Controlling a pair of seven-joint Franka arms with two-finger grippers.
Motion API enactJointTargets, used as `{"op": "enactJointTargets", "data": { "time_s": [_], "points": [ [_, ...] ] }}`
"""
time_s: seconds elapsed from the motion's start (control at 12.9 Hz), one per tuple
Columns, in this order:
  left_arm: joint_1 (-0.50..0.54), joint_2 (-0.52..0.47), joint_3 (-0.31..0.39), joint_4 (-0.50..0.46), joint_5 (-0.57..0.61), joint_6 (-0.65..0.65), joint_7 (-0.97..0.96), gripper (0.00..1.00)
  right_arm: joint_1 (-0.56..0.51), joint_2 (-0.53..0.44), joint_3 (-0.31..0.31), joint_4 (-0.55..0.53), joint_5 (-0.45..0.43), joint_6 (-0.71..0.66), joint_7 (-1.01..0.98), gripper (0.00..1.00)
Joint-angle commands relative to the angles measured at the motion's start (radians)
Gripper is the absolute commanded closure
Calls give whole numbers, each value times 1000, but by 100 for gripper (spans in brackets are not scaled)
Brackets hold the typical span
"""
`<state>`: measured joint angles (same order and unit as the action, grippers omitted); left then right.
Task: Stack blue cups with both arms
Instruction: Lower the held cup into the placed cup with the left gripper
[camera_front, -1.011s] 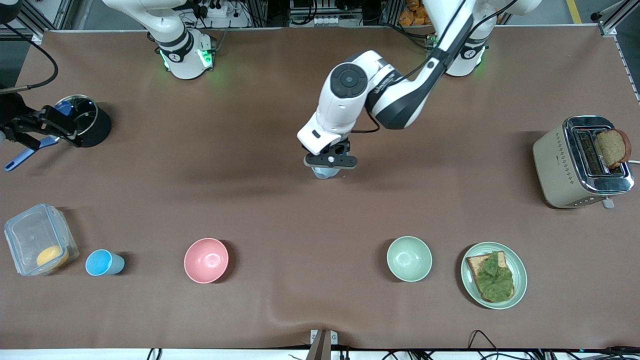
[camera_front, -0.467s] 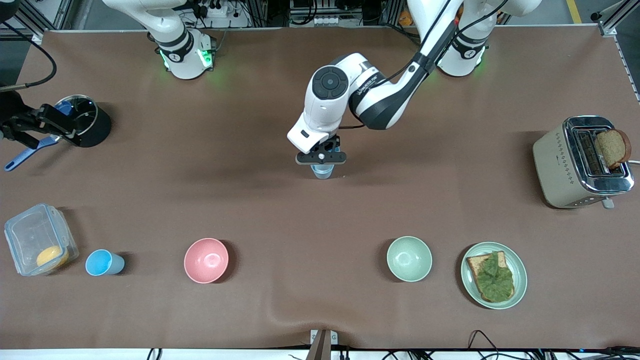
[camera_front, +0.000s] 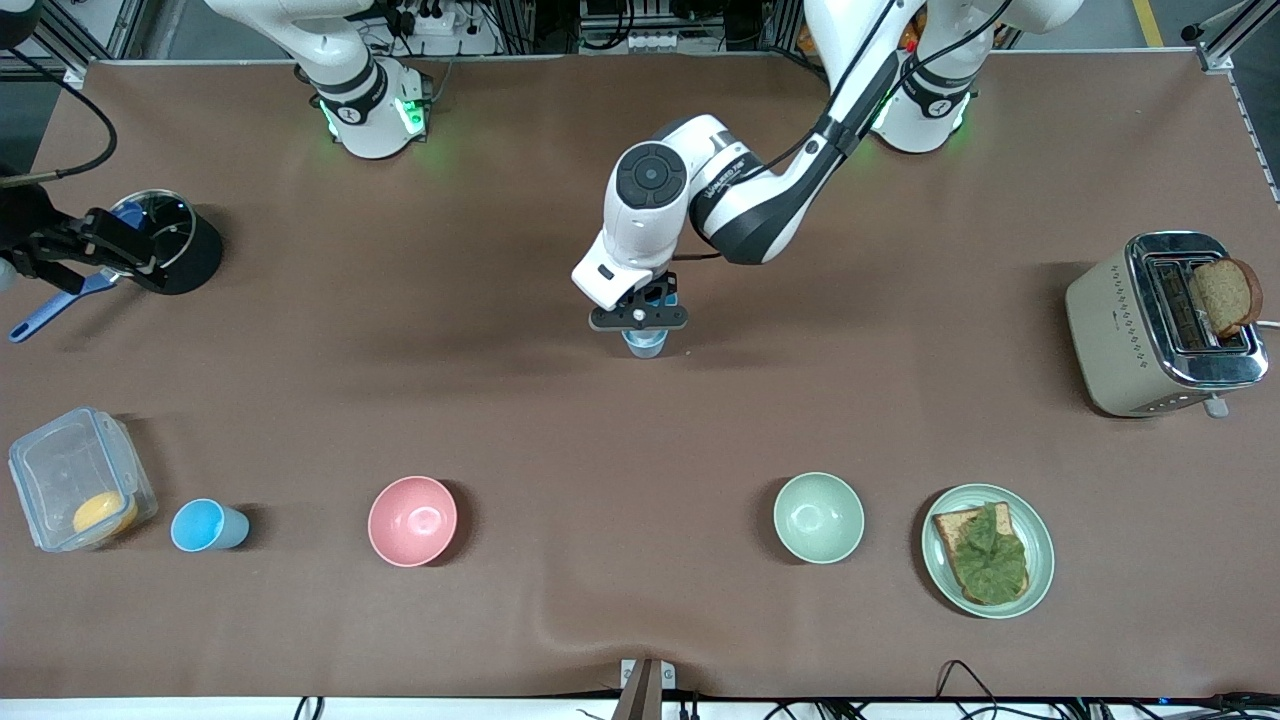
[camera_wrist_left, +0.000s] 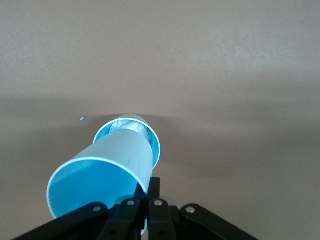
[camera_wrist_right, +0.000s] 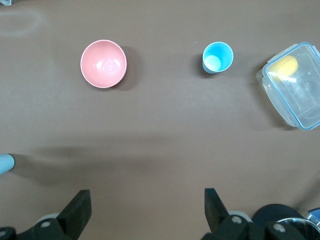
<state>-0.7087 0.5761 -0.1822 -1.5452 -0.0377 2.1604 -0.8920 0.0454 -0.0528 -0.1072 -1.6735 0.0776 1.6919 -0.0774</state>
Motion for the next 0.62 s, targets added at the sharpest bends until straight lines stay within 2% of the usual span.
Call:
{"op": "enactJointTargets", "data": {
  "time_s": [0.0, 0.16, 0.23, 0.47, 0.54],
  "points": [
    [-14, 19, 10, 30, 25, -4, -41, 78, -30, -25, 18, -15, 13, -11, -12, 0],
    [-14, 24, 10, 30, 24, 4, -39, 66, -30, -21, 15, -3, 13, -24, -13, 0],
    [-14, 22, 10, 30, 24, 4, -39, 65, -27, -18, 14, -2, 14, -24, -13, 0],
    [-3, -19, 44, 27, 21, 4, -27, 38, -21, -10, 20, 50, 19, -29, -12, 0],
    [21, -45, 46, 17, 24, -4, -30, 10, -19, -9, 20, 57, 19, -44, -10, 0]
  ]
}}
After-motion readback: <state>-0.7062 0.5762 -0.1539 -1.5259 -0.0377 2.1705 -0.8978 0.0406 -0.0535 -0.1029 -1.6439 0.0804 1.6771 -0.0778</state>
